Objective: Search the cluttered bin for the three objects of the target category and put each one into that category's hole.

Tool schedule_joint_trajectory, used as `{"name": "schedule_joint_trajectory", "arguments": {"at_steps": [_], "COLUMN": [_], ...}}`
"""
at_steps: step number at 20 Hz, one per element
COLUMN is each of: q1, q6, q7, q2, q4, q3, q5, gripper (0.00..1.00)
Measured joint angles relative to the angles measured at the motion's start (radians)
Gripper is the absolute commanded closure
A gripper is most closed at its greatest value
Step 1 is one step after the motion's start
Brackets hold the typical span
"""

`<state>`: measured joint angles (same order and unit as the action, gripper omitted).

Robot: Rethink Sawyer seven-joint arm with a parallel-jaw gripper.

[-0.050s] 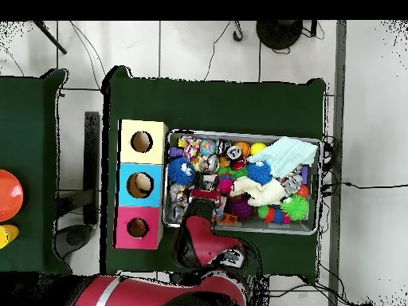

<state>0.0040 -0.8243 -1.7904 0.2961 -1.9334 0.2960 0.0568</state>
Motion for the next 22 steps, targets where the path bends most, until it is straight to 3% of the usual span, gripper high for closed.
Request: {"name": "schedule_joint_trajectory", "arguments": {"at_steps": [15, 22], "q1": [0.005, 0.030], "q6": [0.000, 0.001], "q7": [0.000, 0.000], "q2": [-0.001, -0.002], "q4": [0.024, 0.023], "q3": [-0.007, -0.004], "q5": [-0.003, -0.041], "gripper": [0.00, 0.00]}}
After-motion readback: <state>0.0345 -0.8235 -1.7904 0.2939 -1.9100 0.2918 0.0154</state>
